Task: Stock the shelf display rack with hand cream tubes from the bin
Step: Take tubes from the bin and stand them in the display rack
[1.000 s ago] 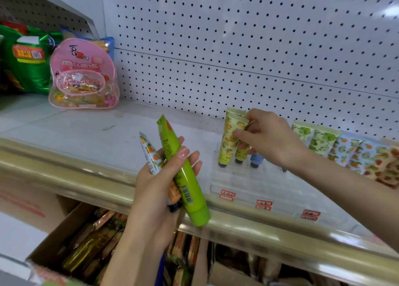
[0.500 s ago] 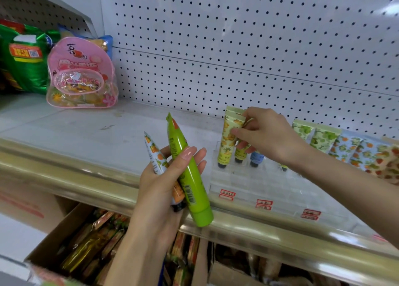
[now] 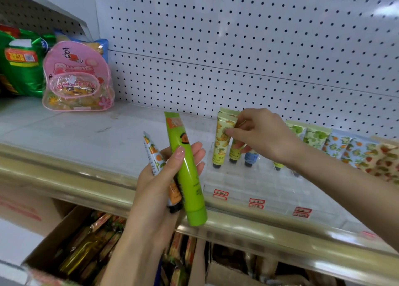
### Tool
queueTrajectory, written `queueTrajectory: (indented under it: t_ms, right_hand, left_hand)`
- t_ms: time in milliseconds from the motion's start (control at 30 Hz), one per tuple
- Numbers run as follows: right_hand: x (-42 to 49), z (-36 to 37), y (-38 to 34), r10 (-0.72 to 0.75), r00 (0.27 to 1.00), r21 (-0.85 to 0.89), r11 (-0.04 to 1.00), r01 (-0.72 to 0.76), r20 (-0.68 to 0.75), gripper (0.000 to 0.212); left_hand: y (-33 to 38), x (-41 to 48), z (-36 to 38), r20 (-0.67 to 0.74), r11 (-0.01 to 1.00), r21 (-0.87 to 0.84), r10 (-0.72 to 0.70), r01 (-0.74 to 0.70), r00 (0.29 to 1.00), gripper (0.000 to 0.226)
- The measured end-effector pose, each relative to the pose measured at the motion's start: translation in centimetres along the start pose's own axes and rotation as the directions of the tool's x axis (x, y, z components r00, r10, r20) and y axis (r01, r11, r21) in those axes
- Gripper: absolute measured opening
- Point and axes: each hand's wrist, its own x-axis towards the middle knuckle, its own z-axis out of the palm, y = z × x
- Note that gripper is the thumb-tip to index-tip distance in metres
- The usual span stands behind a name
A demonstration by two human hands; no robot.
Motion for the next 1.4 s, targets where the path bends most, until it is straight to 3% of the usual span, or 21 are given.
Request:
queueTrajectory:
  t_ms: [133, 200, 300, 367, 433, 667, 800, 900, 1067, 1200, 1267, 1333, 1400]
  right_hand:
    - [-2.4, -3.3, -0.8, -0.086, 0.99, -0.042, 0.996, 0.081, -0.112, 0.013]
    - [-4.2, -5.1, -1.3, -0.12, 0.984, 0.032, 0.992, 0.125, -0.135, 0.01]
    - [-7.1, -6.1, -1.6, -0.051, 0.999, 0.355, 0.934, 0.043, 0.014, 0.018]
    - [-9.3, -5.8, -1.0, -0.021, 0.99, 0.414, 0.909, -0.04, 0.142, 0.031]
    - [-11.4, -5.9, -0.1, -0.015, 0.979, 0.455, 0.887, -0.082, 0.204, 0.034]
    - [-16.6, -11.5, 4.9, 0.006, 0.969, 0.547, 0.824, -0.146, 0.249, 0.017]
    - [-19.2, -15.3, 6.6, 0.009, 0.985, 0.553, 0.827, -0.105, 0.174, 0.017]
    - [-21.1, -17.8, 7.6, 0.014, 0.999, 0.511, 0.859, -0.034, 0.042, 0.025]
    - [-23.7, -23.1, 11.7, 0.064, 0.974, 0.47, 0.881, 0.046, -0.216, 0.05]
    - [-24.7, -26.8, 15.5, 0.107, 0.923, 0.401, 0.915, 0.054, -0.369, 0.078]
    - [-24.5, -28.0, 17.7, 0.14, 0.895, 0.346, 0.938, 0.017, -0.424, 0.064]
    - [-23.9, -28.7, 19.9, 0.166, 0.869, 0.308, 0.951, -0.017, -0.466, 0.027]
    - [-23.0, -28.8, 21.8, 0.194, 0.836, 0.277, 0.959, -0.052, -0.513, 0.011]
  left_hand:
    - [0.4, -0.6, 0.3, 0.089, 0.998, 0.016, -0.058, 0.057, 0.994, 0.041]
    - [0.2, -0.9, 0.6, 0.148, 0.995, 0.035, -0.1, 0.096, 0.984, 0.033]
    - [-1.2, -1.9, 1.6, 0.289, 0.979, 0.083, -0.201, 0.185, 0.936, 0.045]
    - [-2.7, -3.1, 2.6, 0.349, 0.963, 0.111, -0.27, 0.247, 0.897, 0.063]
    - [-4.2, -4.3, 3.9, 0.4, 0.942, 0.148, -0.336, 0.301, 0.853, 0.066]
    - [-8.2, -7.6, 9.5, 0.501, 0.879, 0.231, -0.475, 0.417, 0.723, 0.07]
    - [-9.6, -9.2, 13.3, 0.551, 0.858, 0.232, -0.505, 0.459, 0.665, 0.042]
    - [-10.3, -9.7, 16.0, 0.478, 0.865, 0.333, -0.497, 0.375, 0.724, 0.028]
    - [-12.2, -9.6, 18.4, 0.269, 0.856, 0.463, -0.385, 0.232, 0.883, 0.04]
    - [-13.2, -9.3, 19.0, 0.22, 0.862, 0.435, -0.38, 0.259, 0.898, 0.034]
    - [-13.3, -9.1, 19.8, 0.242, 0.882, 0.4, -0.363, 0.248, 0.9, 0.029]
    - [-13.4, -8.7, 20.6, 0.232, 0.898, 0.364, -0.343, 0.246, 0.91, 0.028]
    - [-13.6, -8.3, 21.2, 0.191, 0.892, 0.402, -0.301, 0.205, 0.934, 0.018]
